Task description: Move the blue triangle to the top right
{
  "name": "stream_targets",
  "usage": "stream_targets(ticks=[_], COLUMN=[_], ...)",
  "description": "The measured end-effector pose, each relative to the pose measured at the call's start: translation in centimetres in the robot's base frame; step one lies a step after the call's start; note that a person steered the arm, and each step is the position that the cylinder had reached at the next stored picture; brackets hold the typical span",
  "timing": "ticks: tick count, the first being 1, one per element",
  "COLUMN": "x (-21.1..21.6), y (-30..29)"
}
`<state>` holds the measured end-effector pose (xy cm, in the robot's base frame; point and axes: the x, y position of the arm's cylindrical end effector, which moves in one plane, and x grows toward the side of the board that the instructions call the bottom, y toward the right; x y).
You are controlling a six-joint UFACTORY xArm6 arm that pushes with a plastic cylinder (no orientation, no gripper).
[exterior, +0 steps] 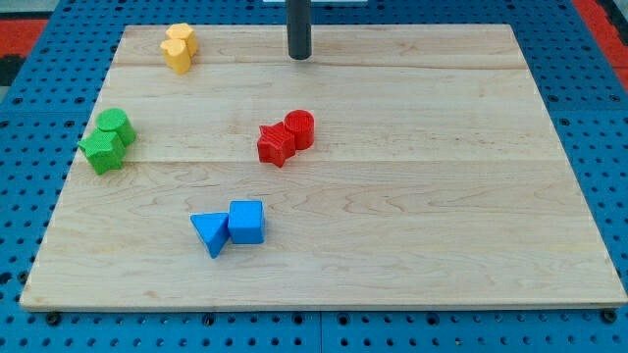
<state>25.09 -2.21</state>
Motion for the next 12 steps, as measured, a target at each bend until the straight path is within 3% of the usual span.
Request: stream_targets(ticks=[4,5,6,7,9,10,11,12], x=[0.0,3.3,7.6,14.6,30.6,30.6,26.3,25.9], y=[0.1,-0.3,-4.1,-11.4,-16.1,-11.5,-6.0,1.0])
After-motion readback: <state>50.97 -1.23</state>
